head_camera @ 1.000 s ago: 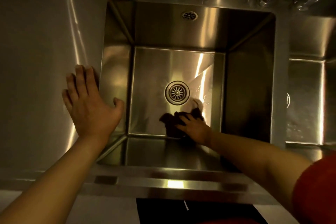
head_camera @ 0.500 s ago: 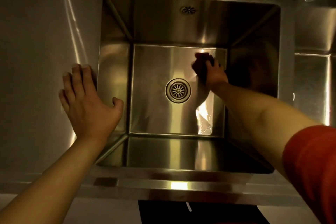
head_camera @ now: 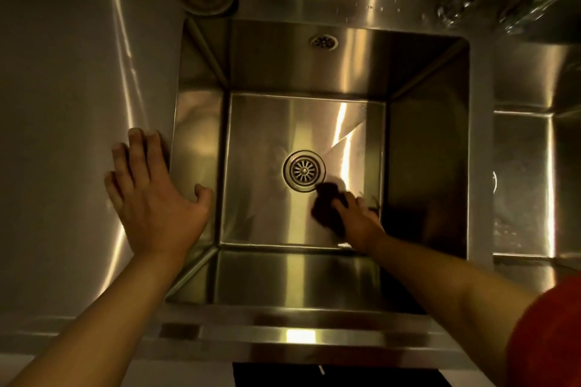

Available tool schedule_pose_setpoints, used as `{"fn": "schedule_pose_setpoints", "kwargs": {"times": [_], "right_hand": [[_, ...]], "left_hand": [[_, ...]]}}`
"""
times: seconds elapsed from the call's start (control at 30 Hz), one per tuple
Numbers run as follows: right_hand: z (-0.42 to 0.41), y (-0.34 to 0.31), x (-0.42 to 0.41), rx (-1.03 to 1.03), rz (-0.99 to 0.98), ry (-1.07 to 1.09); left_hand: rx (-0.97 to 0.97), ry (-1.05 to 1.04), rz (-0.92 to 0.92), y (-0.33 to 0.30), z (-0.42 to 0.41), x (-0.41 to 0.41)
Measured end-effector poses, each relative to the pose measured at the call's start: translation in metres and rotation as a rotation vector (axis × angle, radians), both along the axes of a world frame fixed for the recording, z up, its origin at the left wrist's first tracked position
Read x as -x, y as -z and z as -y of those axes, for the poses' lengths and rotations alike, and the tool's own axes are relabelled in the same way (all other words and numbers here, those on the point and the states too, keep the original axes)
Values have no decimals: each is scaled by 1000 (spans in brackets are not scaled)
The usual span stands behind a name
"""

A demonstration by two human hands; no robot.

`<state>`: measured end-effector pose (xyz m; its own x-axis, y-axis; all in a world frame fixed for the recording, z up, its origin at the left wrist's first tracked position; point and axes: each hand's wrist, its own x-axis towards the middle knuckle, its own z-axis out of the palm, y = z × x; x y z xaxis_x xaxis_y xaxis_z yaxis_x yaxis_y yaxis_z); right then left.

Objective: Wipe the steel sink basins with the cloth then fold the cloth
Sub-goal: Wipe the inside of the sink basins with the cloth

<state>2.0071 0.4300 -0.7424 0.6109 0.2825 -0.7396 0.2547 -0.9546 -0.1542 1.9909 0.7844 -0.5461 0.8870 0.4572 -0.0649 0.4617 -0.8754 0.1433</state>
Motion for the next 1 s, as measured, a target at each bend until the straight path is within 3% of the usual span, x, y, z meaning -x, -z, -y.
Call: {"fn": "schedule_pose_setpoints", "kwargs": {"times": [0.2, 0.47, 0.6, 0.8, 1.0], "right_hand": [[26, 10, -1, -28, -31, 89], [7, 16, -141, 28, 211, 256], [3, 19, -174, -11, 211, 293], [6, 4, -93, -13, 140, -10], [-2, 0, 3, -30, -100, -357]], "left_hand": [[14, -3, 10, 0, 0, 0], [20, -6, 0, 0, -1, 1], [10, -3, 5, 0, 0, 1], [14, -2, 7, -1, 0, 0], [7, -7, 15, -2, 1, -2]]}}
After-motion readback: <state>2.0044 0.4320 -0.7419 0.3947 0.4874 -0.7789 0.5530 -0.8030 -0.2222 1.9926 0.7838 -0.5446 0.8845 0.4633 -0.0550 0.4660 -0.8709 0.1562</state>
